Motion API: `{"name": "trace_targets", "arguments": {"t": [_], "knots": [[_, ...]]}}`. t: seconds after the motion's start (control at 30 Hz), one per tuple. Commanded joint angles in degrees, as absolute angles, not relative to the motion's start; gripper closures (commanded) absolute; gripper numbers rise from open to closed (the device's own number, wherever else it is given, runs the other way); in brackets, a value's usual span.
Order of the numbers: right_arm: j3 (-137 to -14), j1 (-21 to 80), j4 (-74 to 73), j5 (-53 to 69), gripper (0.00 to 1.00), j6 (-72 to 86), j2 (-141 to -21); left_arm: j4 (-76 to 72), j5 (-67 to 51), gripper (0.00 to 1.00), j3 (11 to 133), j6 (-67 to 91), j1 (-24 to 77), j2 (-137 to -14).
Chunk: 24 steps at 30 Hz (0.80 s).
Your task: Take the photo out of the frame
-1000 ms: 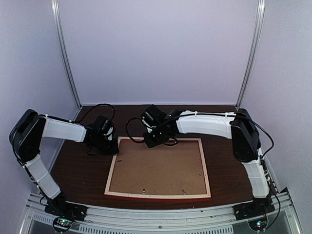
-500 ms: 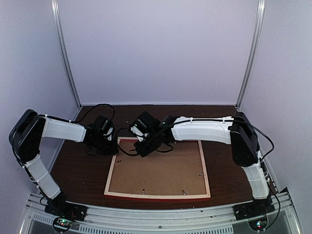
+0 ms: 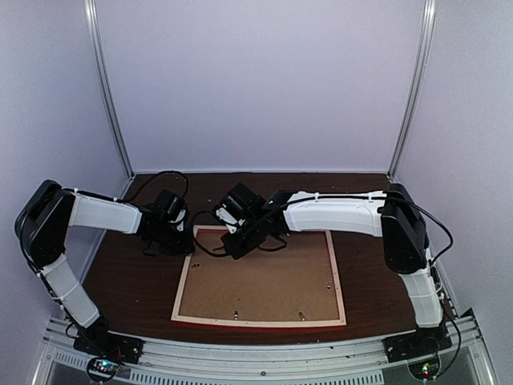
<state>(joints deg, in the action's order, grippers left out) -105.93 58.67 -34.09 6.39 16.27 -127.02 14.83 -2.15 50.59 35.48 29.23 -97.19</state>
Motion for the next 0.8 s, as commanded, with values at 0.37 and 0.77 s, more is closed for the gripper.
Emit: {"name": "trace_targets", "arguments": {"t": [0.37,0.77], "knots": [[-103.64,51.21,-35.55,7.41,1.00,19.42,-123.05,20.58,-2.02,0.81,48.34,34.54,29.53,-98.46],[-103.57,50.01,-32.15,13.79,1.00,19.34,-121.53,20.85,-1.85,0.82,48.63,34.31,29.53,-98.52]]}}
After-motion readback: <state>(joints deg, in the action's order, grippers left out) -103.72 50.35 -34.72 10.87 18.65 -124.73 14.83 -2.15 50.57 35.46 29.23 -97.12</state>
